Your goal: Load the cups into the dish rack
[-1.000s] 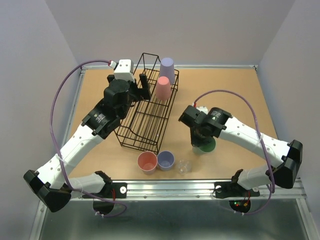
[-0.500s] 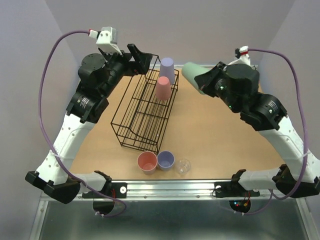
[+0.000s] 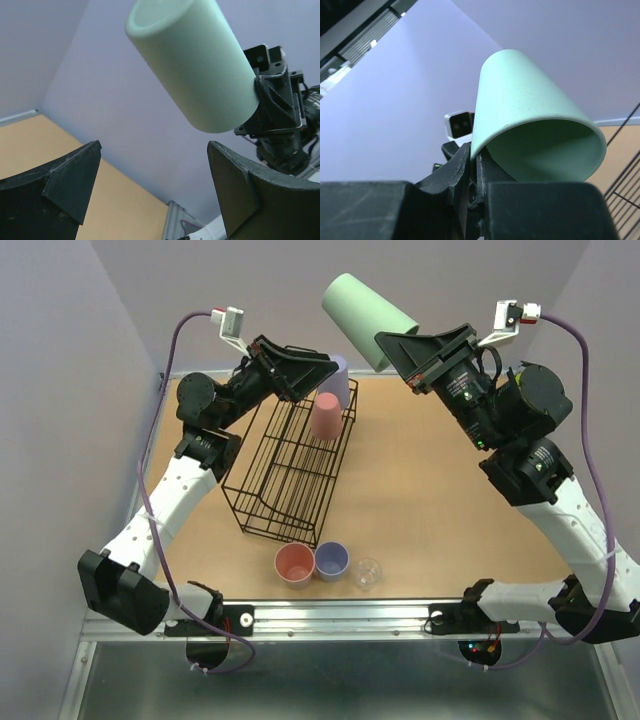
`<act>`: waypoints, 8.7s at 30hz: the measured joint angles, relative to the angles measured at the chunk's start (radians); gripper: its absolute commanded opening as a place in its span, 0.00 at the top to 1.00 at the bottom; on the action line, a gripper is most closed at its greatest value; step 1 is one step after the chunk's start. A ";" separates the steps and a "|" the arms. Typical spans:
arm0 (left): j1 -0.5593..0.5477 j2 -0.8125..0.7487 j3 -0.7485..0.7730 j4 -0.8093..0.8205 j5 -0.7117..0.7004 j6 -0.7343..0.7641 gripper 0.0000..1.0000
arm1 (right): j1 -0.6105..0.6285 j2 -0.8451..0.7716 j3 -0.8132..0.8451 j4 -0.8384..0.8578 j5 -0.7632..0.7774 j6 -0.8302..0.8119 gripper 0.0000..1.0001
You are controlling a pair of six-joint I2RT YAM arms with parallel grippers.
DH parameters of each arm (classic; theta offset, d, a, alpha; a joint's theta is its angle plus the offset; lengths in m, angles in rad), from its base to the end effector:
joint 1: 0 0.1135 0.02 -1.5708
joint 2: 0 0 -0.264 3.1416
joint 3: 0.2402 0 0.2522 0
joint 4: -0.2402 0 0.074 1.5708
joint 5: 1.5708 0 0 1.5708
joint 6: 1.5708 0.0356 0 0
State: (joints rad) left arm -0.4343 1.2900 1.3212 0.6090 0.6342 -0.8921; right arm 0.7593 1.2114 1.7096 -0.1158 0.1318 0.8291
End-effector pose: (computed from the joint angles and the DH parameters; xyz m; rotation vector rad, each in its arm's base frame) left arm 0.2380 -0.1337 0.4961 0.4078 1.1169 -1.4778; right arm 0.1592 0.1447 0.5712 0.1712 1.2868 1.3042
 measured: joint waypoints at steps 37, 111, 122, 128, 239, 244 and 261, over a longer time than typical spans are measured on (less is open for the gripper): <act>0.068 0.073 -0.094 0.623 -0.045 -0.408 0.01 | -0.005 -0.072 -0.368 0.372 -0.286 0.242 0.99; -0.221 0.030 -0.137 -0.624 -0.848 0.732 1.00 | -0.005 -0.510 -0.514 -0.586 0.364 -0.064 0.37; -0.260 0.132 -0.142 -0.524 -0.918 0.729 1.00 | -0.005 -0.505 -0.514 -0.596 0.393 -0.077 0.37; -0.283 0.135 -0.165 -0.478 -0.983 0.731 1.00 | -0.005 -0.511 -0.514 -0.602 0.411 -0.078 0.36; -0.324 -0.358 -0.182 -0.827 -1.257 0.589 0.02 | 0.238 0.201 -0.712 -0.498 -0.345 -0.310 0.51; -0.324 -0.383 -0.186 -0.843 -1.263 0.583 0.02 | 0.246 0.221 -0.712 -0.492 -0.320 -0.309 0.78; -0.324 -0.418 -0.196 -0.888 -1.278 0.576 0.02 | 0.249 0.208 -0.709 -0.505 -0.153 -0.266 1.00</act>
State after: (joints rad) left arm -0.7586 0.8719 1.1255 -0.2790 -0.6434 -0.3164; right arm 1.0088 1.4197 1.0004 -0.6209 -0.0212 0.5632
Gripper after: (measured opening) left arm 0.985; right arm 0.086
